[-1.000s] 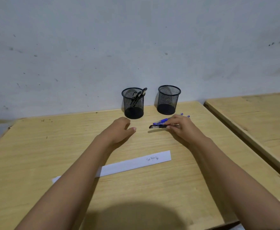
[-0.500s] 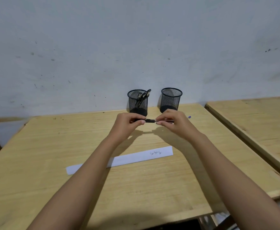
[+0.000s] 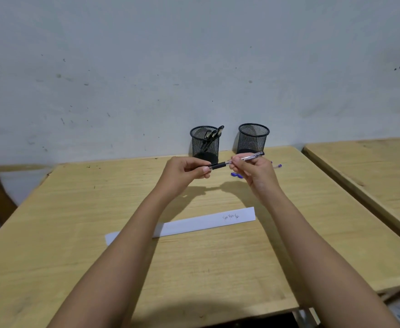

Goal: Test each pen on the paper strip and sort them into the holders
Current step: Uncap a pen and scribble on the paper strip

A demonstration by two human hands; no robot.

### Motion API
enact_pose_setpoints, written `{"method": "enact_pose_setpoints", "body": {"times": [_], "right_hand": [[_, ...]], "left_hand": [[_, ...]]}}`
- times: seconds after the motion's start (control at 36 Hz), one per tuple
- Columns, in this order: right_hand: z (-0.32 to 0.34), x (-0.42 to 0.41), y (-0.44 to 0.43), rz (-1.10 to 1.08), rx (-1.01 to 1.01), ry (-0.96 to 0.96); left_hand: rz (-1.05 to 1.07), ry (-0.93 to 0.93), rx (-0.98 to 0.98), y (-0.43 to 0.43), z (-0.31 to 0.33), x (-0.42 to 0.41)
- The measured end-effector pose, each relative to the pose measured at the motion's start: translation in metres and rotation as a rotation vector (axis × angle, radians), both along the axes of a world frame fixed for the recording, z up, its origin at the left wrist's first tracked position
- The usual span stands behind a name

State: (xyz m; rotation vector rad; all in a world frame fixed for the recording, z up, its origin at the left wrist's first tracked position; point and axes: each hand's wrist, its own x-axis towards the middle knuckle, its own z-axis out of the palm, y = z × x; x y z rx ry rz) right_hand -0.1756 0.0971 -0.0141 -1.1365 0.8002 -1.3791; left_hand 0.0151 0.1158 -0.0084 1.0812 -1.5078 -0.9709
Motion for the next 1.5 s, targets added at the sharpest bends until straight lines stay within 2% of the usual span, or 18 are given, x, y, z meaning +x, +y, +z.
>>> {"method": "enact_pose_setpoints", "body": {"times": [0.25, 0.36, 0.42, 0.5, 0.56, 0.69, 0.86, 0.97, 1.17, 1.31, 1.42, 1.5], "right_hand": [[-0.002, -0.001, -0.006, 0.005, -0.046, -0.009], [-0.002, 0.002, -0.007, 0.005, -0.058, 0.048], [0.000, -0.007, -0.010, -0.073, -0.050, 0.064], [0.006, -0.053, -0.014, -0.272, 0.000, -0.144], [0.008, -0.080, -0.011, -0.318, -0.007, -0.237], [0.000, -0.058, -0.004, -0.272, 0.010, -0.156], [-0.022, -0.043, -0.001, -0.307, 0.026, 0.053], [-0.028, -0.043, 0.002, -0.306, 0.037, 0.191], [-0.029, -0.040, 0.006, -0.232, 0.045, 0.181], [-0.024, -0.039, 0.011, -0.259, 0.008, 0.318], [-0.017, -0.034, 0.023, -0.290, -0.079, 0.332], [-0.015, -0.033, 0.031, -0.279, -0.112, 0.354]], "left_hand": [[-0.046, 0.017, 0.089, -0.005, 0.005, 0.000], [-0.054, 0.028, 0.123, -0.006, 0.006, -0.001], [-0.040, 0.034, 0.120, -0.005, 0.004, 0.007], [0.112, 0.113, 0.128, -0.003, -0.002, 0.052], [0.154, 0.119, 0.151, 0.000, -0.004, 0.081], [0.037, -0.090, 0.193, -0.006, 0.000, 0.060], [0.071, -0.429, 0.150, -0.020, -0.024, 0.029], [0.063, -0.502, 0.173, -0.022, -0.033, 0.020], [0.071, -0.589, 0.124, -0.028, -0.038, 0.012], [0.087, -0.684, 0.108, -0.027, -0.033, 0.010], [0.128, -0.687, 0.023, -0.011, -0.023, 0.001], [0.070, -0.688, -0.059, 0.019, -0.015, -0.016]]}}
